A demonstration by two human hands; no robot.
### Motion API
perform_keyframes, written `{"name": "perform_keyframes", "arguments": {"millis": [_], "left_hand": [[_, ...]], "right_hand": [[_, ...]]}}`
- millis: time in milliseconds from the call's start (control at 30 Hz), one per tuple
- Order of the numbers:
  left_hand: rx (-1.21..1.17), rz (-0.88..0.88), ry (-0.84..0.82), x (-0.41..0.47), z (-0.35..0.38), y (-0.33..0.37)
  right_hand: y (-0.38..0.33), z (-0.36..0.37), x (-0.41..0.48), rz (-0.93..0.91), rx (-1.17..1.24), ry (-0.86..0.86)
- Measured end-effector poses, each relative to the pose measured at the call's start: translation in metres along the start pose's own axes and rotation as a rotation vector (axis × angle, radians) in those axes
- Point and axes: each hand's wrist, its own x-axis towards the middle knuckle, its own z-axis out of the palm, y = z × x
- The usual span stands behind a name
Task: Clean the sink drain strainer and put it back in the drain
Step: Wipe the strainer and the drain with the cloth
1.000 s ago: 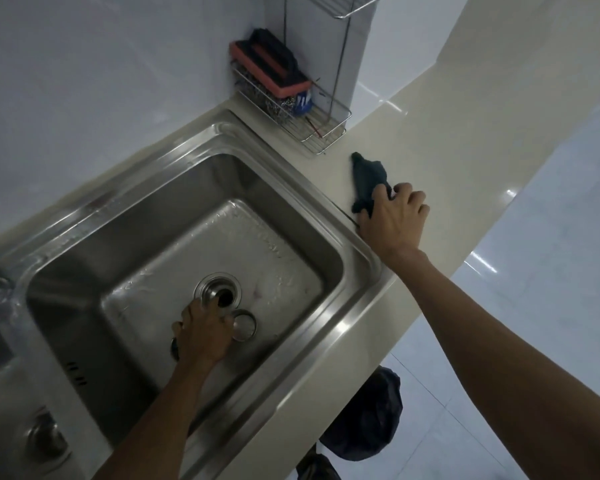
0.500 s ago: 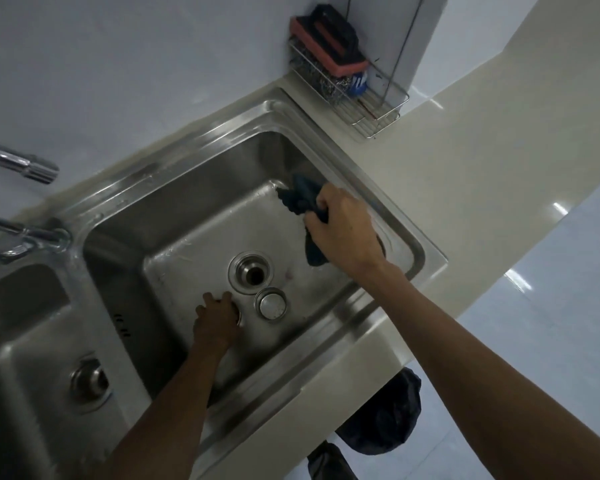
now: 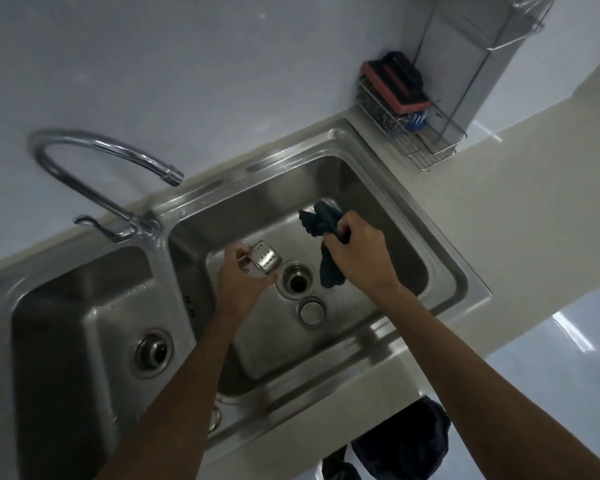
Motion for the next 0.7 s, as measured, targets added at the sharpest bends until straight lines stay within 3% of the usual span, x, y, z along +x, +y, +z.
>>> {"name": "perform_keyframes", "arguments": {"millis": [233,433,533,600,700], "left_hand": [[-0.124,0.050,0.053,-0.007,-0.024,0.025],[-0.766,-0.175,-0.066,-0.015,-0.031,0.054],[-0.942,-0.234,-0.101,-0.026,-0.026,0.074],[-0.940,-0.205,-0.124,-0.036,-0.024,0.081],[-0.905,-0.218,-0.105,-0.043,-0.030,0.080]], "right_hand": [[-0.039,0.004,-0.003,-0.046,0.105,-0.112],[-0.060,0.035,-0.021,-0.300,0.128,-0.113],[-0.071,0.070,-0.034,-0.443,0.090,-0.111],[-0.081,0.088,-0.030,-0.396,0.113,-0.137],[-0.093,0.097,-0.009,-0.073,0.267,-0.248]]}}
